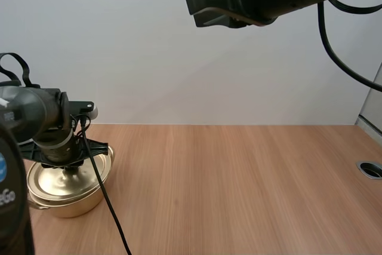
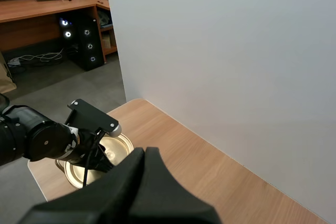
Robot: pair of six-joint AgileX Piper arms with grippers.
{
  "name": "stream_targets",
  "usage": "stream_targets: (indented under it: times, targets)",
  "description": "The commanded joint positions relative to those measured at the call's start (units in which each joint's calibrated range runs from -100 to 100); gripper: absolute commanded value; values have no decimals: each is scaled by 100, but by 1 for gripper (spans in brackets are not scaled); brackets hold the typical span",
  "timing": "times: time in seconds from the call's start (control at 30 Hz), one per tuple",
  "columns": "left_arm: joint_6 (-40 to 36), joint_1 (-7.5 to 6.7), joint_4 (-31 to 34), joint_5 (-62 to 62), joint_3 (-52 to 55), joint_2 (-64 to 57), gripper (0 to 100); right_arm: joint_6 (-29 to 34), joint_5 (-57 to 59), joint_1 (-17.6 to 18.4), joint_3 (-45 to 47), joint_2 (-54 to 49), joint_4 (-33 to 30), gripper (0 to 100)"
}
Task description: Open the pot, put the car inside, and close it
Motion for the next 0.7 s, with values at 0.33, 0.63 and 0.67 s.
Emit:
stream_targets:
  times: [0.33,0.63,0.67]
  targets:
    - [4,3,35,66,-83,54,0,-4,6,1,6,2,-4,0]
    - [4,3,75,-9,-71,312,0,-4,6,1,6,2,-4,0]
    - [4,3,75,-30,-71,345,0,-4,6,1,6,2,-4,0]
